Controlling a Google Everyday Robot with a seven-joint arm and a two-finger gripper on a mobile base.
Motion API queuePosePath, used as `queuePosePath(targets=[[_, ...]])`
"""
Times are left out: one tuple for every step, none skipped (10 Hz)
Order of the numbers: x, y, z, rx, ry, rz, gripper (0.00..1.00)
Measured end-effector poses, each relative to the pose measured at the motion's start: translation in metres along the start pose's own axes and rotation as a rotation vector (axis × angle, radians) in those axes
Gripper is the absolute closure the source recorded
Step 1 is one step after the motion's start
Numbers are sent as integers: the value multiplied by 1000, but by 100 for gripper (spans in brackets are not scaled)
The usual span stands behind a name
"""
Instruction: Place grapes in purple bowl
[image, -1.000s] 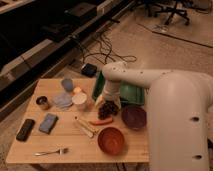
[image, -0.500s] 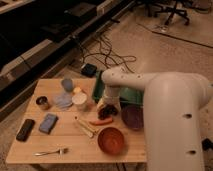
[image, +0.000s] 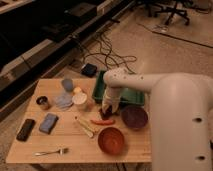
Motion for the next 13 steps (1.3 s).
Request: queuePosePath(targets=[[1,2,-16,-17,-23,3,98],[-1,7,-30,-32,-39,8,100],[-3,14,-56,-57,-66,19,100],[-2,10,-78,-67,-77,40,100],[-1,6,-98,-79,-88,59,100],[1,1,-120,-97,-104,78,100],[1,-5,-140,-122,-120,94,100],[2,-16,-151,-144,-120,112,100],[4,-34,-160,-176,-114,137,100],[10,-51,-168,-195,-103,153,100],[19,-62,-174,-217,-86,156,100],[29,-67,-175,-230,-75,151,100],[42,-68,-177,-236,-74,137,100]])
